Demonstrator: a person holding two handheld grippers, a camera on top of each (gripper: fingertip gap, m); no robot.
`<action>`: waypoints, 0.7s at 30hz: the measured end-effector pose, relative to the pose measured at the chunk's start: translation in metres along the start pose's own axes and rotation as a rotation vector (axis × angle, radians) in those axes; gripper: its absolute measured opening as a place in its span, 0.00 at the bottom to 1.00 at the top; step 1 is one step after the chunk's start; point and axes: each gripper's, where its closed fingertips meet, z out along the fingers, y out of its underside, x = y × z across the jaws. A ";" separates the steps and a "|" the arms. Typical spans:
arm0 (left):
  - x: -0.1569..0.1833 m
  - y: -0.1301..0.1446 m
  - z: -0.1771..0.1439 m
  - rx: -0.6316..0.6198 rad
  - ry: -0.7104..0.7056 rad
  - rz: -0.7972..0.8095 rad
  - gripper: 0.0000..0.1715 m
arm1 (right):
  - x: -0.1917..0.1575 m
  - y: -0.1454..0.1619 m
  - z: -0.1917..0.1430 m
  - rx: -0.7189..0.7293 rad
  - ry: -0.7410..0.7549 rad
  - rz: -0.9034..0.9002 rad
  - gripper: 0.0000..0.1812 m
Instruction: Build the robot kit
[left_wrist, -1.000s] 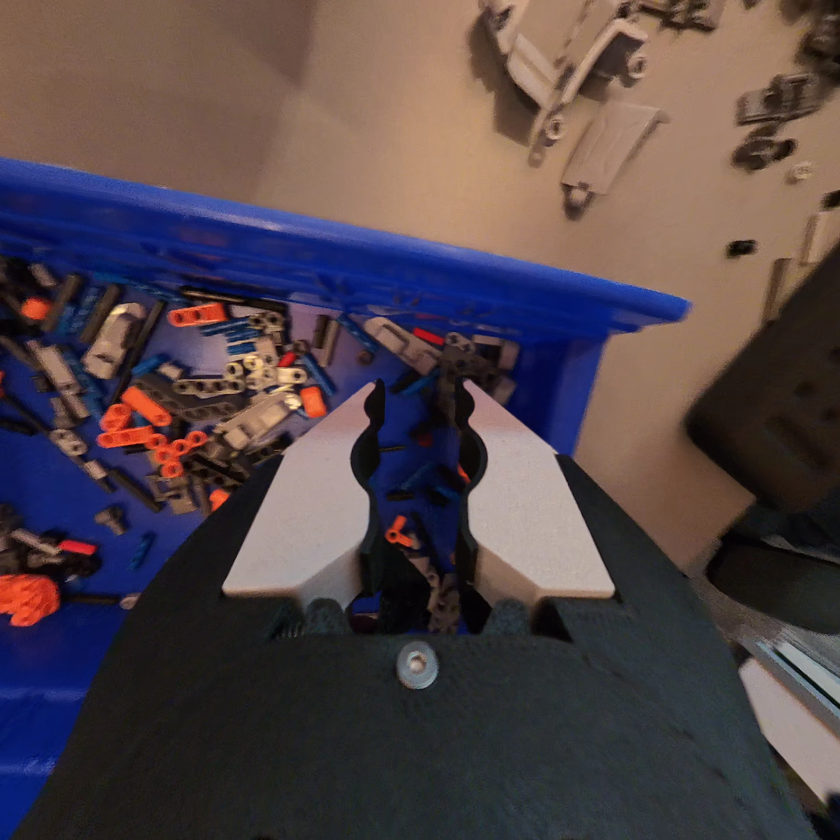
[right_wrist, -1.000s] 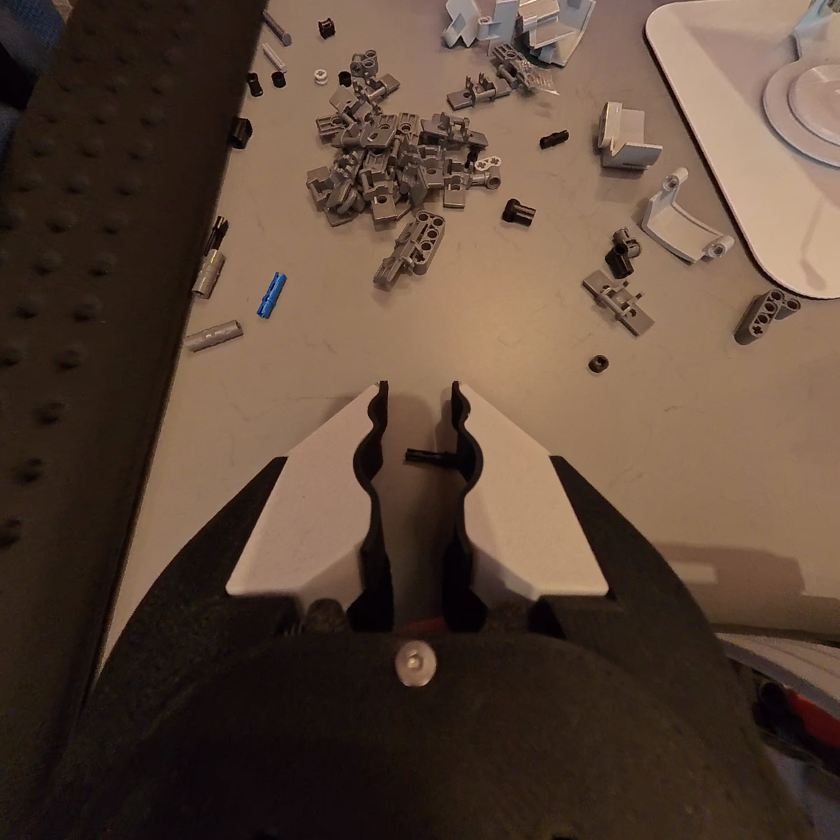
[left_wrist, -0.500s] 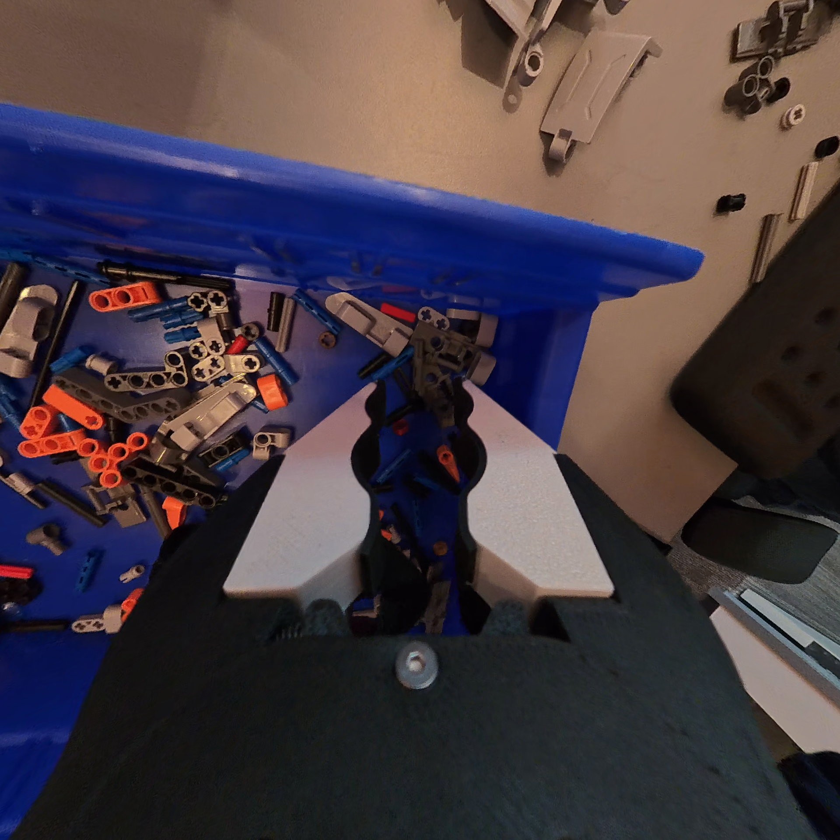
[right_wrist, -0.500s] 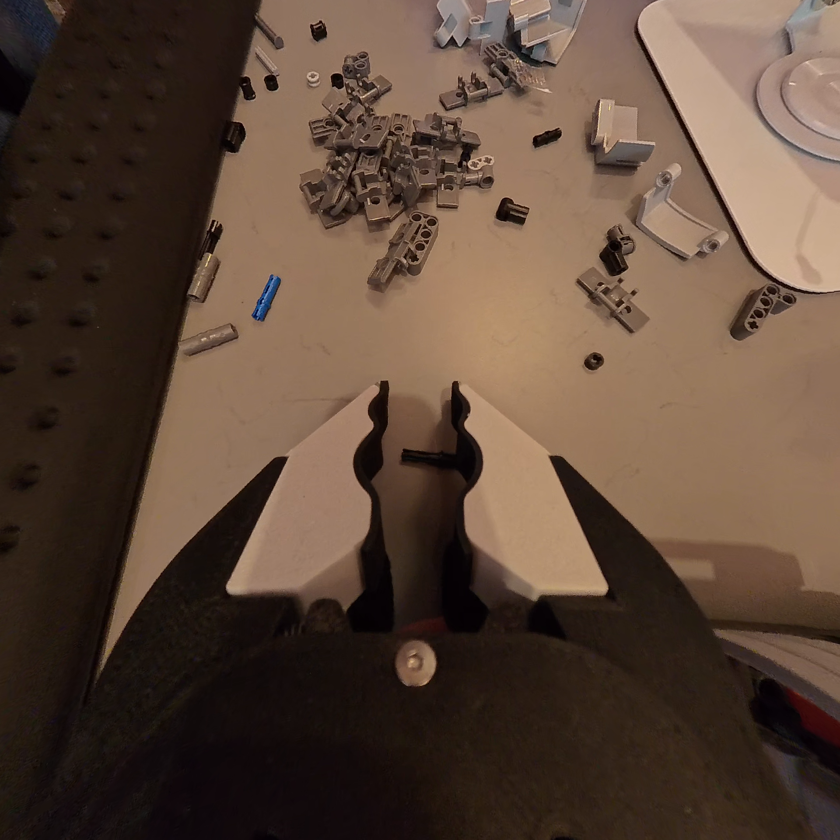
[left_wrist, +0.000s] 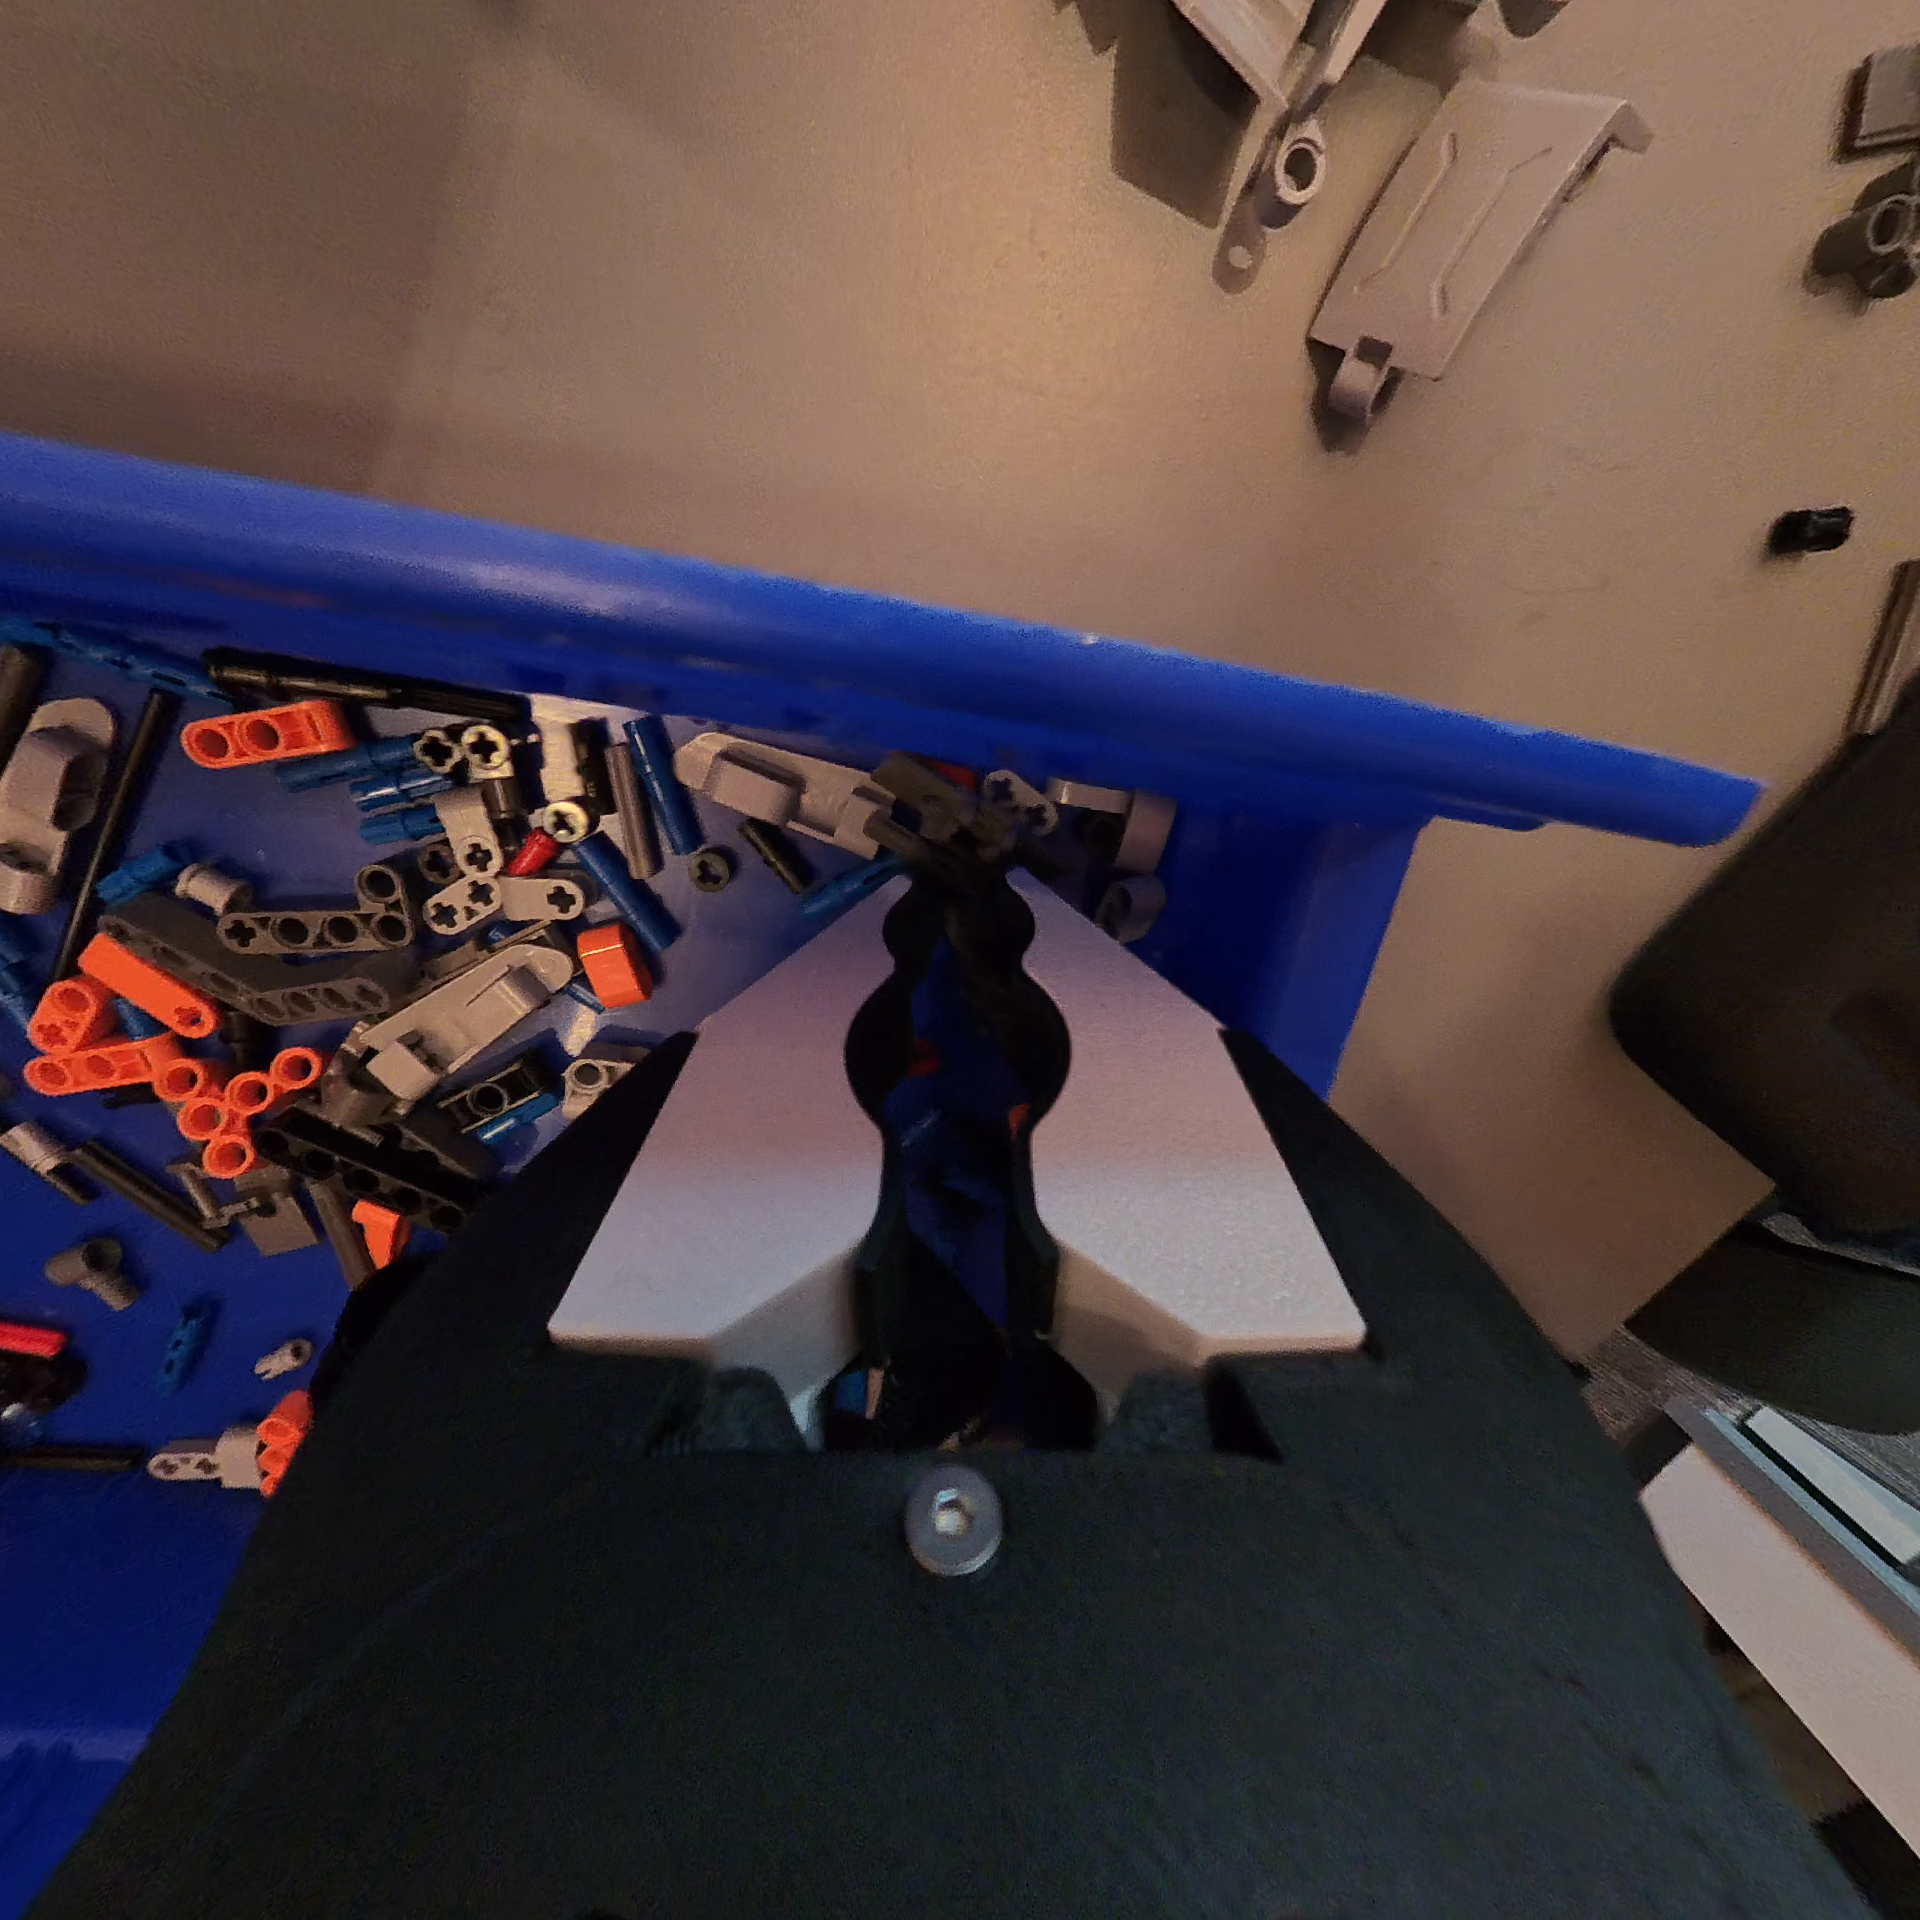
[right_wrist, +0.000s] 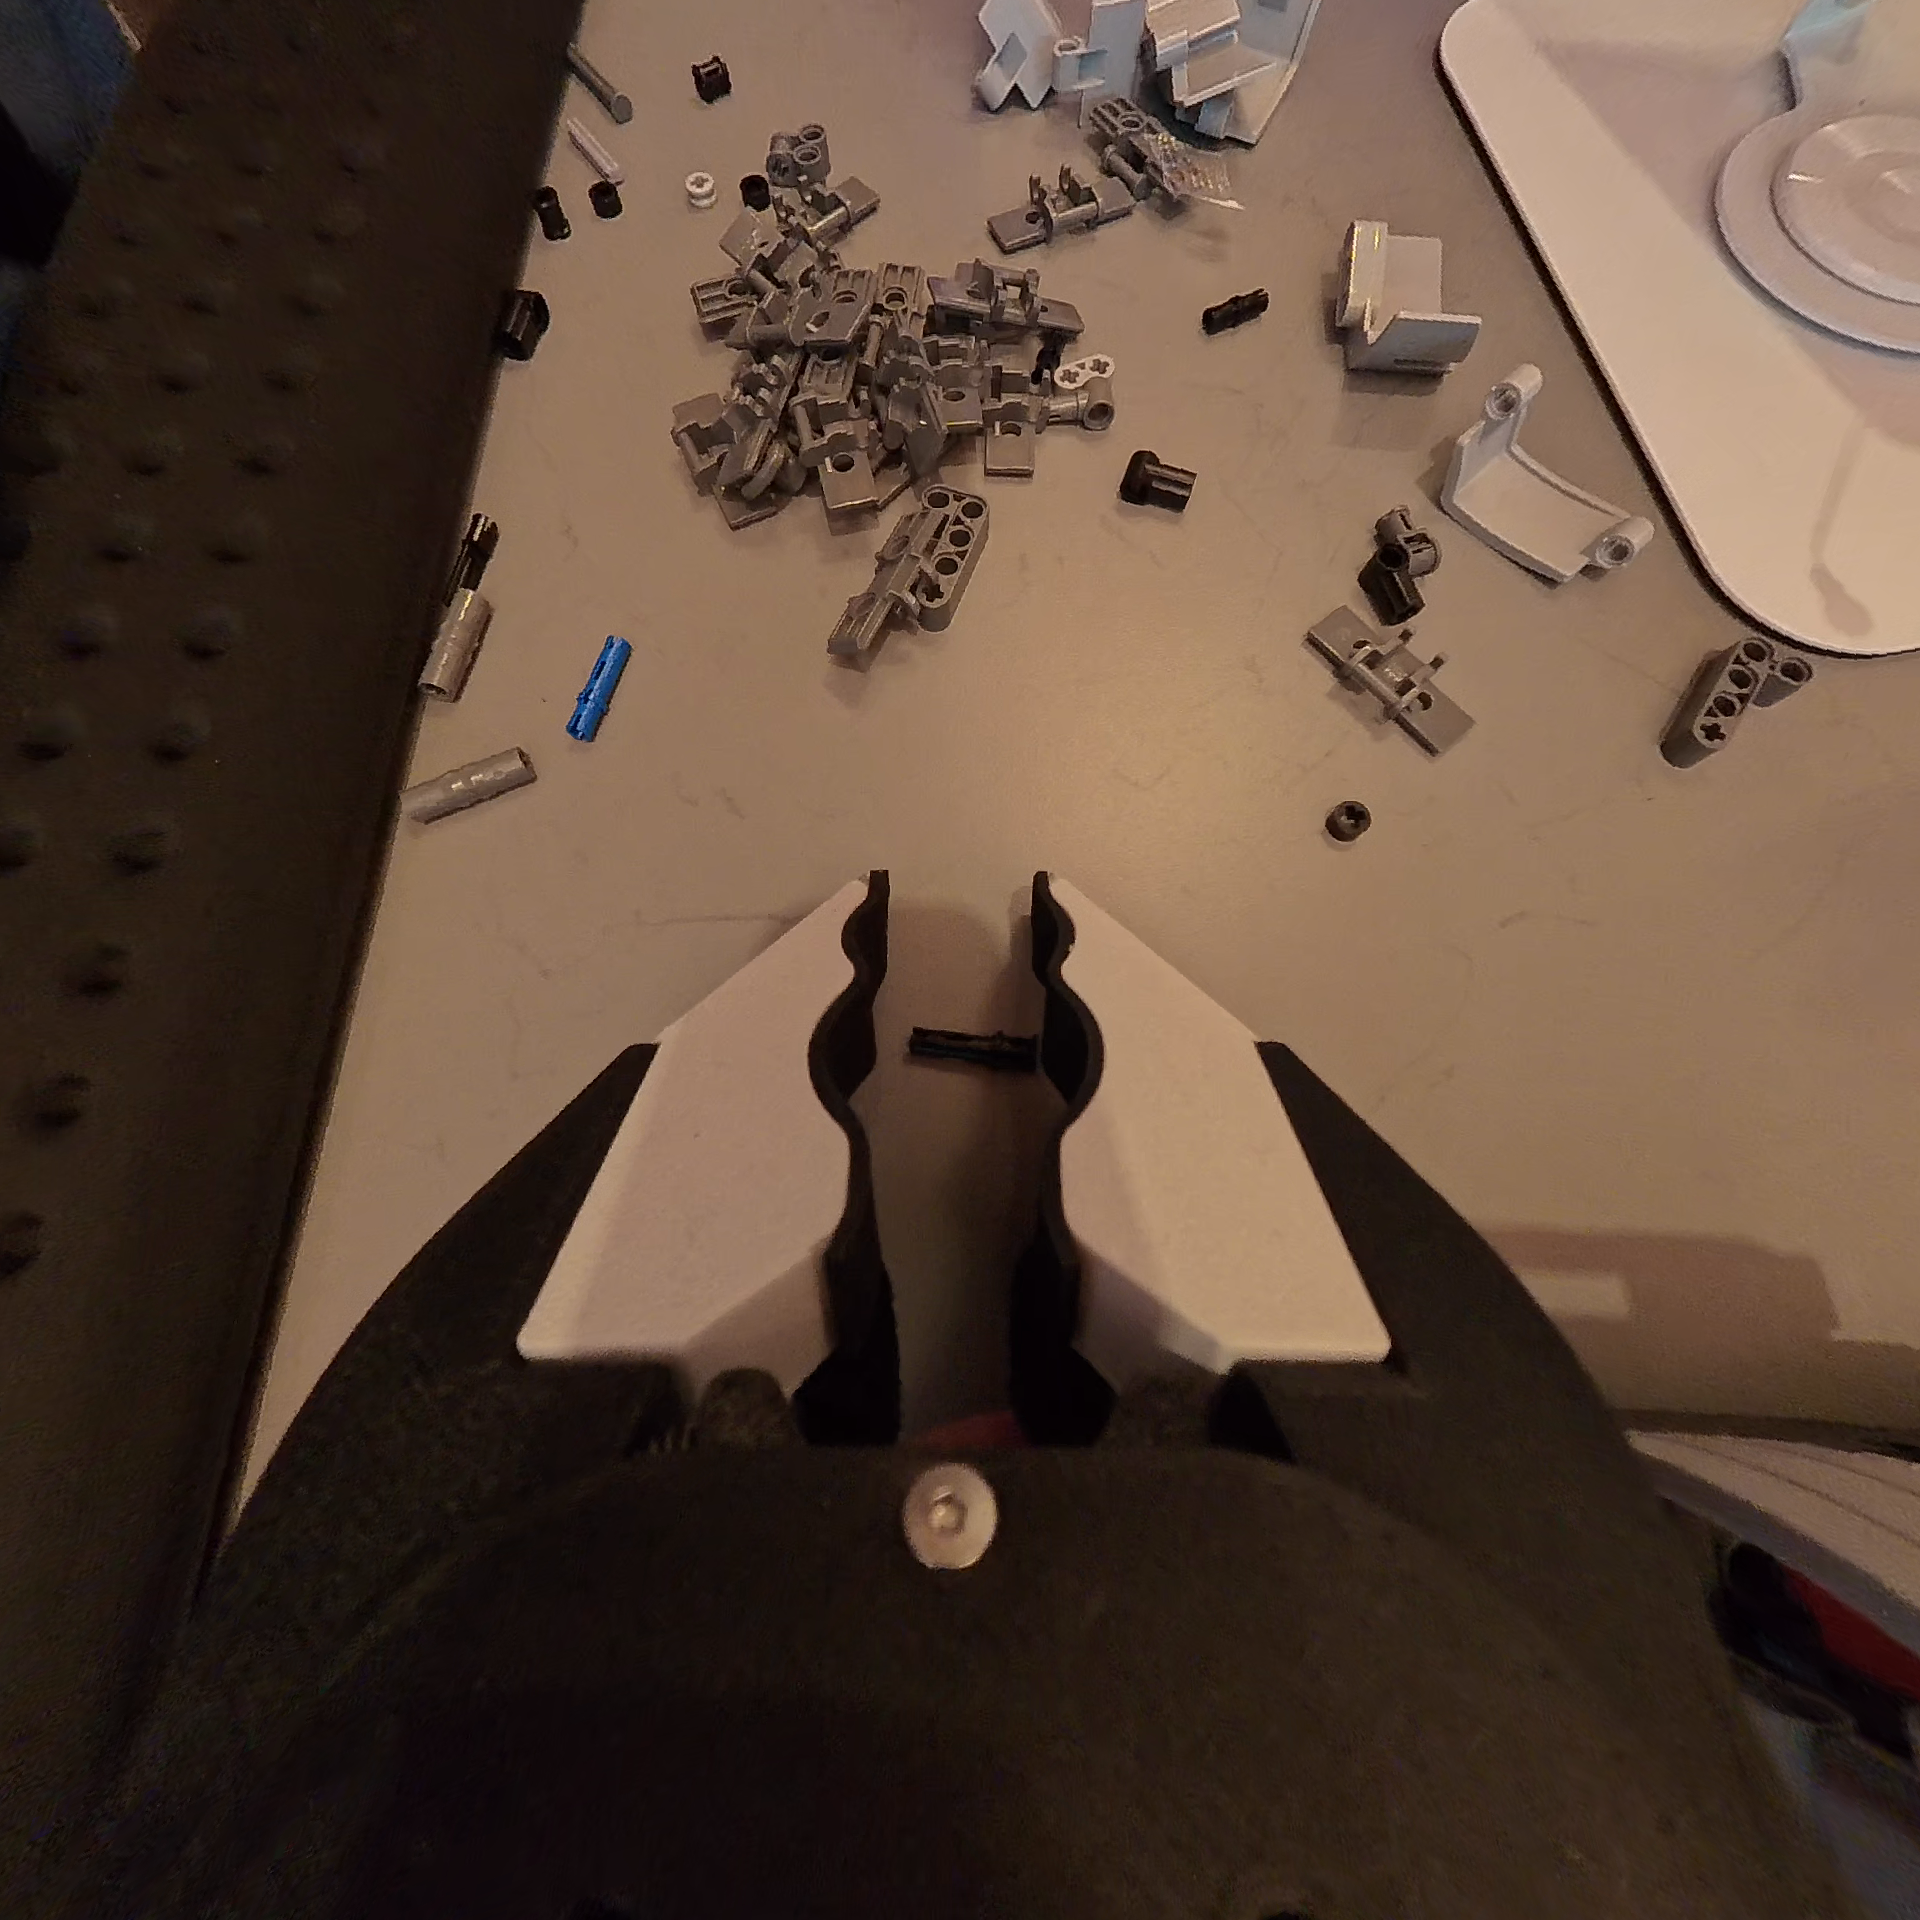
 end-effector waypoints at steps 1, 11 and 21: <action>-0.007 0.000 -0.001 0.000 -0.033 -0.002 0.05 | 0.000 0.000 0.000 0.001 0.000 -0.002 0.14; -0.006 0.019 -0.022 -0.038 0.015 -0.073 0.13 | -0.001 0.000 0.000 0.001 -0.003 -0.004 0.14; 0.006 0.021 -0.004 -0.103 -0.002 -0.032 0.04 | -0.002 0.000 -0.001 0.004 -0.004 -0.016 0.14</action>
